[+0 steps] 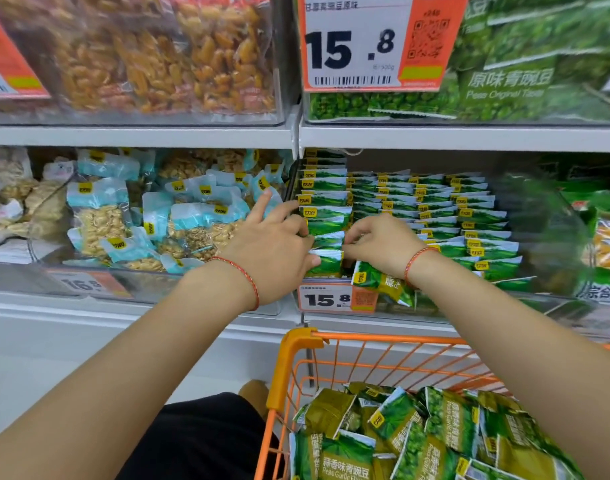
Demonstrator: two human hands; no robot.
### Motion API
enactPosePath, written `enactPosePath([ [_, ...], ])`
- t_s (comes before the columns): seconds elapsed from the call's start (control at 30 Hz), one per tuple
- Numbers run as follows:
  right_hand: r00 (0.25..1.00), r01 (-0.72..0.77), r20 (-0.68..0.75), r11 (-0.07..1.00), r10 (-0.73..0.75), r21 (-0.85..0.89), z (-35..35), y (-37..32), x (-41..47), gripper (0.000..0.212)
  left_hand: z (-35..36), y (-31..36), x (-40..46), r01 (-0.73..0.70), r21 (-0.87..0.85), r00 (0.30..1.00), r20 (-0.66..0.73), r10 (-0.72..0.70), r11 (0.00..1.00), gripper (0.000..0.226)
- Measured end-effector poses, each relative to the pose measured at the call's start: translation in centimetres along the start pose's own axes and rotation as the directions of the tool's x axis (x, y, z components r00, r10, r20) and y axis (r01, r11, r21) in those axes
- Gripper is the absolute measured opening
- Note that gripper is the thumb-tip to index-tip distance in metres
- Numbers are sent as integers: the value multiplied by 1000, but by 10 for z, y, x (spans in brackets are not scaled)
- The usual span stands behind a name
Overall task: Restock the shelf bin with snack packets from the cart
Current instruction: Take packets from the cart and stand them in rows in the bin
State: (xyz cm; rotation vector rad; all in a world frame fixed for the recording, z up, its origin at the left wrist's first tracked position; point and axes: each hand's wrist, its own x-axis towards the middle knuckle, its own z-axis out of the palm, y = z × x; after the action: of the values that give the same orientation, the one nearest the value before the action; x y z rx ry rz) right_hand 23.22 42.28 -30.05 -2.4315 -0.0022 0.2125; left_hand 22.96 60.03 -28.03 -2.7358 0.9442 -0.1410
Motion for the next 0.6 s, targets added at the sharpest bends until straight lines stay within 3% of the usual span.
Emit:
enactPosePath([
  [0.13,994,48,-97,999,-47,7,4,-1,2,10,0,0,1,14,-43,1000,-11,-14,999,47],
  [0.27,986,103,-152,968,-69,229,6,4,-1,20,5,-3,0,27,-155,982,-180,-55,988,37],
  [0.33,982,117,-176,952,-68,284,6,5,0,20,7,-3,2,34,-162,983,-174,-63,986,30],
  [0.4,983,110,-172,953,-62,283,5,4,2,19,11,-3,5,28,-127,988,-146,-47,991,30],
  [0.5,992,75,-119,946,-39,315,3,3,3,19,14,-2,7,-24,-124,975,-221,-4,992,21],
  [0.6,998,33,-58,949,-15,313,-1,2,2,21,19,0,8,-41,-165,959,-285,-8,985,29],
])
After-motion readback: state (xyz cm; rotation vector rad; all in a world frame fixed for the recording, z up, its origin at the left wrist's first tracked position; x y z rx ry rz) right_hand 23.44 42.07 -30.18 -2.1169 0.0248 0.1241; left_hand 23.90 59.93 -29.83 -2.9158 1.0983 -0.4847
